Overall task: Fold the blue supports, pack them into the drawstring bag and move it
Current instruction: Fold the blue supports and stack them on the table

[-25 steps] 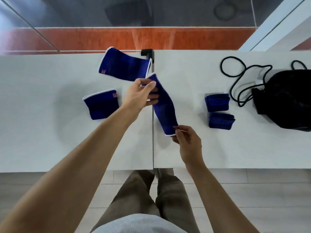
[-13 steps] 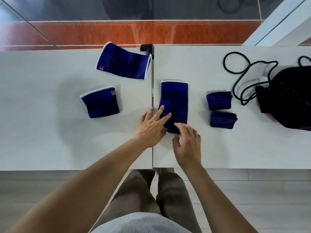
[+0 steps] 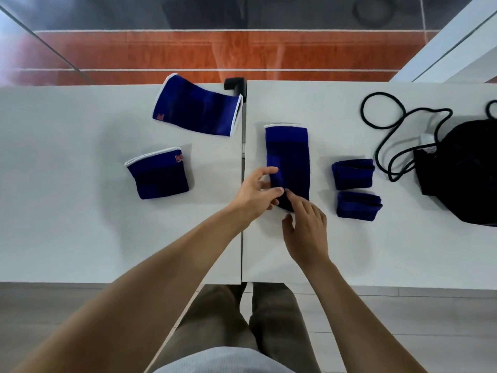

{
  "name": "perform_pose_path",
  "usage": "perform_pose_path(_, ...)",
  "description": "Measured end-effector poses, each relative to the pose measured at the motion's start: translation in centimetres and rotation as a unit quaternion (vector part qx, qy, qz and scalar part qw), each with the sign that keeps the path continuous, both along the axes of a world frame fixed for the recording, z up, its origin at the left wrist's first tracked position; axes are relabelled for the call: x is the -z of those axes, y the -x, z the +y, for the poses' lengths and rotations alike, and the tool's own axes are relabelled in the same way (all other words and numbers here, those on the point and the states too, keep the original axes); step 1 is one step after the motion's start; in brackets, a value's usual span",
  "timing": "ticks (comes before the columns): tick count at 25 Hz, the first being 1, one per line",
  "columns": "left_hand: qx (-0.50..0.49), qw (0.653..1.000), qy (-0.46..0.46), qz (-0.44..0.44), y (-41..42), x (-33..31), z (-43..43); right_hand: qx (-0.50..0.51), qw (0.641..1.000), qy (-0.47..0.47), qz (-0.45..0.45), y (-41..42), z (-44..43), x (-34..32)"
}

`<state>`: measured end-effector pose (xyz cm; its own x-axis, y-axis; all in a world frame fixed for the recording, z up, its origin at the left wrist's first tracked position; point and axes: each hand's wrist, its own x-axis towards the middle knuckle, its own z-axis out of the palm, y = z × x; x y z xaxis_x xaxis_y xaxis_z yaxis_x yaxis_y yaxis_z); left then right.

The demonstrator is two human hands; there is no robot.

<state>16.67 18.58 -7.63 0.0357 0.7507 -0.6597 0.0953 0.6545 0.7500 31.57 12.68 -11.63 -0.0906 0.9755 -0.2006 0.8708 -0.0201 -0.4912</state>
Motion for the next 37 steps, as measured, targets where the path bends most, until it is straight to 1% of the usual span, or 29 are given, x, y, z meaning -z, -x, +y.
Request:
perform_pose_path(1,0.013,0.999,-0.004,0.034,0.2,0.0,0.1,-0.004,1.0,-0.003,-0.013,0.0,0.1,0.1)
perform_pose_path(3,0.042,0.99,-0.023,0.13,1.1,0.0,0.5,-0.007,0.999,0.003,-0.049,0.0,0.3,0.2)
perform_pose_path(5,0.051,0.968,-0.062,0.236,3.0,0.5,1.5,-0.012,0.997,0.015,-0.077,0.0,0.5,0.1)
perform_pose_path(6,0.054,0.946,-0.102,0.302,4.3,1.1,2.5,-0.021,0.995,0.018,-0.091,-0.1,0.6,0.1)
perform_pose_path(8,0.083,0.877,-0.177,0.438,7.0,2.4,4.7,-0.046,0.992,0.017,-0.116,-0.2,0.8,-0.1)
perform_pose_path(9,0.106,0.854,-0.179,0.477,8.1,3.1,5.8,-0.054,0.991,0.018,-0.122,-0.3,0.8,-0.2)
perform_pose_path(12,0.178,0.851,-0.116,0.481,9.6,3.8,8.0,-0.061,0.989,0.033,-0.134,-0.3,0.5,-0.4)
perform_pose_path(15,0.205,0.803,-0.149,0.539,8.9,3.7,6.9,-0.058,0.989,0.045,-0.13,0.1,0.2,-0.3)
perform_pose_path(16,0.202,0.796,-0.168,0.546,8.4,3.5,5.9,-0.057,0.989,0.041,-0.128,0.2,0.2,-0.3)
perform_pose_path(18,0.188,0.799,-0.205,0.534,7.3,3.5,3.1,-0.061,0.989,0.03,-0.13,0.2,0.3,-0.4)
perform_pose_path(20,0.166,0.813,-0.227,0.51,6.3,3.7,0.1,-0.066,0.988,0.026,-0.141,0.0,0.4,-0.5)
perform_pose_path(22,0.129,0.847,-0.213,0.47,5.7,3.1,-1.8,-0.065,0.987,0.038,-0.141,0.2,0.3,-0.6)
perform_pose_path(24,0.059,0.892,-0.188,0.407,5.5,1.8,-2.8,-0.061,0.987,0.062,-0.133,0.5,0.1,-0.9)
perform_pose_path(25,0.024,0.905,-0.186,0.381,5.4,0.8,-3.1,-0.059,0.987,0.07,-0.129,0.6,0.0,-0.9)
perform_pose_path(27,-0.045,0.921,-0.18,0.343,4.9,-1.3,-3.7,-0.055,0.989,0.065,-0.125,0.8,-0.3,-1.1)
perform_pose_path(29,-0.11,0.938,-0.159,0.287,3.8,-3.9,-4.4,-0.084,0.992,0.047,-0.082,1.6,-0.9,-1.4)
perform_pose_path(30,-0.13,0.947,-0.158,0.248,3.3,-5.0,-4.6,-0.107,0.993,0.044,-0.023,2.3,-1.5,-1.7)
perform_pose_path(31,-0.134,0.956,-0.16,0.205,3.0,-6.0,-4.8,-0.111,0.99,0.057,0.061,3.3,-2.1,-2.0)
perform_pose_path(32,-0.119,0.965,-0.16,0.169,2.8,-6.6,-5.0,-0.083,0.982,0.087,0.145,4.2,-2.6,-2.4)
perform_pose_path(33,-0.088,0.971,-0.162,0.152,2.6,-7.0,-5.0,-0.033,0.972,0.109,0.207,4.9,-2.9,-2.9)
perform_pose_path(34,-0.049,0.972,-0.168,0.158,2.6,-7.3,-5.0,0.023,0.965,0.118,0.235,5.3,-3.0,-3.3)
perform_pose_path(35,-0.011,0.968,-0.175,0.179,2.7,-7.6,-4.9,0.068,0.961,0.119,0.24,5.4,-2.9,-3.6)
perform_pose_path(36,0.026,0.962,-0.183,0.2,2.9,-7.7,-4.7,0.096,0.958,0.122,0.242,5.1,-2.8,-3.7)
perform_pose_path(37,0.058,0.957,-0.189,0.214,3.2,-7.7,-4.4,0.1,0.956,0.128,0.244,4.7,-2.7,-3.8)
